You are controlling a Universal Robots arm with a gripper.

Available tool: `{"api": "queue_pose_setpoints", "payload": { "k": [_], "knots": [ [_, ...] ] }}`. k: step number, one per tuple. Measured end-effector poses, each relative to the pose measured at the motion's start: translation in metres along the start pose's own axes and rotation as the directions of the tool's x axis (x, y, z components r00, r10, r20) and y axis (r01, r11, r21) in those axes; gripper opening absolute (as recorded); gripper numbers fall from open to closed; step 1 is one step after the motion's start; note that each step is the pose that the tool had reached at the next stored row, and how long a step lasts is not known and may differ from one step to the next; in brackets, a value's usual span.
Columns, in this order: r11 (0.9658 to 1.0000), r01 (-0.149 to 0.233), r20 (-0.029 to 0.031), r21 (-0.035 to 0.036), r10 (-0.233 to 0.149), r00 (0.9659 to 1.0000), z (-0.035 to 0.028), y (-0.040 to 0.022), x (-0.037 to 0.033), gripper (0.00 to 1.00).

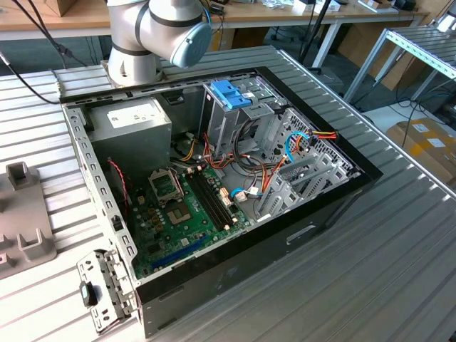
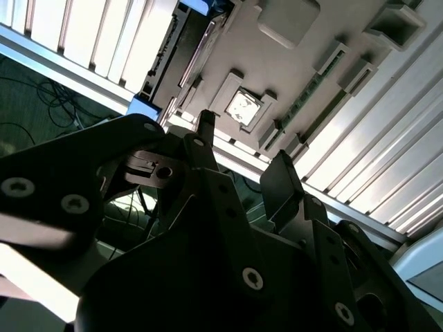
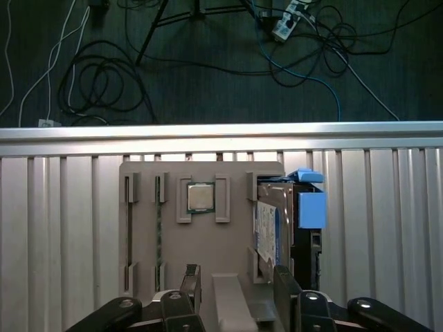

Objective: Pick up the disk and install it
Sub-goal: 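Pick up the disk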

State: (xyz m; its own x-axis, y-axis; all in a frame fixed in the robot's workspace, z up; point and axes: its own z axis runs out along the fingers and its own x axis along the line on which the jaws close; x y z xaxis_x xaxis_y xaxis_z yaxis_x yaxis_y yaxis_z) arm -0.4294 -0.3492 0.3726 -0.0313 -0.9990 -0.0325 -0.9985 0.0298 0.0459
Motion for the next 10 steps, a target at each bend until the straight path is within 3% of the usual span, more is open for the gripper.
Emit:
{"api": "queue_pose_setpoints", "payload": {
  "k": [10],
  "knots": [
    [1.0, 0.0, 0.0, 0.0001, 0.0, 1.0, 0.0008, 0.0001, -0.0053, 0.54]
  ]
}}
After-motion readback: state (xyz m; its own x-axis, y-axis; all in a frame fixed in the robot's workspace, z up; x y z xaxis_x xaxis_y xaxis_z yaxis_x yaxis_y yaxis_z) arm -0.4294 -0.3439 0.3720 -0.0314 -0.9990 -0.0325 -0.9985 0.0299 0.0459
